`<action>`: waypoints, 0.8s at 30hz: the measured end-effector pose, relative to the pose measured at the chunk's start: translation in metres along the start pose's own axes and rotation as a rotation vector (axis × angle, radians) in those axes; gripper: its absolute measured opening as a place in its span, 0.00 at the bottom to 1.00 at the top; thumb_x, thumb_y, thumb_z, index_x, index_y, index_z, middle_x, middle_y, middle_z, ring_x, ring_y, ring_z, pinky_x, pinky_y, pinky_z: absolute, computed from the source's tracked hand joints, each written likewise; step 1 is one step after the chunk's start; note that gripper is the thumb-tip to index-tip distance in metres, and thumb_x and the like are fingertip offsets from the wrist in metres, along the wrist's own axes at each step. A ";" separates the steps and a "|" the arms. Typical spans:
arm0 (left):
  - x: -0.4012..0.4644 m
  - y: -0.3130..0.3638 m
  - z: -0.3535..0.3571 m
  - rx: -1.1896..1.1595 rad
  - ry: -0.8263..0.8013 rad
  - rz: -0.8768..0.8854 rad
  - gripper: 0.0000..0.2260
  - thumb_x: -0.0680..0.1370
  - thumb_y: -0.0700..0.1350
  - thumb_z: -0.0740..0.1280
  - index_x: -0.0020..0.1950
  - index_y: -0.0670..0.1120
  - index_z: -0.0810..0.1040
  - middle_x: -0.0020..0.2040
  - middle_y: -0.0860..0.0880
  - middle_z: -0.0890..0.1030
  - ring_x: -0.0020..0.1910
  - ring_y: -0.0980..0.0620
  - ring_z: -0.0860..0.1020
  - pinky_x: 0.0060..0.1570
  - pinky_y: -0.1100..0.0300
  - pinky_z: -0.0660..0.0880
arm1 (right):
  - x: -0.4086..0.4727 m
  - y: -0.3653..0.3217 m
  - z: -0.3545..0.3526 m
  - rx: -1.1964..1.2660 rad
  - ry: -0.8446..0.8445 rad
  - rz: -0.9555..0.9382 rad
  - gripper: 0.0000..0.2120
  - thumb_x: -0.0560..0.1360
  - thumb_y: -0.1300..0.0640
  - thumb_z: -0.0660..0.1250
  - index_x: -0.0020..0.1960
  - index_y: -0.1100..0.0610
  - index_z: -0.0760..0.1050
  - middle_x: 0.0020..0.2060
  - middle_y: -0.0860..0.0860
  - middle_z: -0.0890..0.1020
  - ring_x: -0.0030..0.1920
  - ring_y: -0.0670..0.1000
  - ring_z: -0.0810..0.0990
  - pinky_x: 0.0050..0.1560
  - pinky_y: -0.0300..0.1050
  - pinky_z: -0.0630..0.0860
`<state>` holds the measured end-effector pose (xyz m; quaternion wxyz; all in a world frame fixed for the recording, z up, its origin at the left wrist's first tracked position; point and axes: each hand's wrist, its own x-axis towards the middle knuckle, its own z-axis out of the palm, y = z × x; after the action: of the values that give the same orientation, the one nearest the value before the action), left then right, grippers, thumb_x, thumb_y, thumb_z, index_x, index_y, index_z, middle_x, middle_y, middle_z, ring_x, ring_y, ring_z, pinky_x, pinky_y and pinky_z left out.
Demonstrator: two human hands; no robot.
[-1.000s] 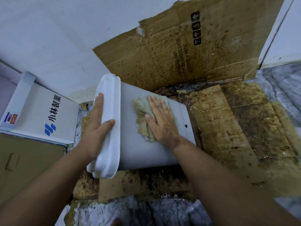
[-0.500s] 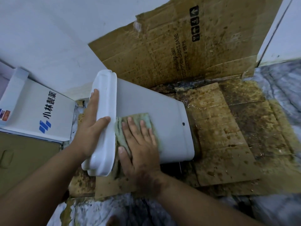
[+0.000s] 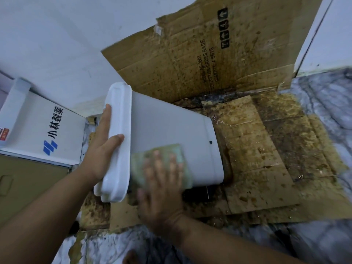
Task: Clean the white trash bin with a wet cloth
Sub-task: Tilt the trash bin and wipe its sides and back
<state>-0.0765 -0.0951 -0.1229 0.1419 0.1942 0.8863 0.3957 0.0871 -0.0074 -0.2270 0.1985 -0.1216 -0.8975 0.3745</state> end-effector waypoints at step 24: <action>0.001 0.026 0.016 0.066 -0.024 0.037 0.42 0.72 0.64 0.58 0.83 0.61 0.45 0.83 0.63 0.46 0.81 0.63 0.45 0.81 0.51 0.45 | 0.162 0.057 -0.017 0.217 -0.140 0.044 0.30 0.79 0.36 0.47 0.80 0.38 0.48 0.81 0.44 0.51 0.81 0.57 0.46 0.79 0.60 0.41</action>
<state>-0.0650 -0.0679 -0.1136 0.1386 0.2198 0.8934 0.3665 -0.0457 0.1019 -0.2146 0.1389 -0.0924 -0.8605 0.4813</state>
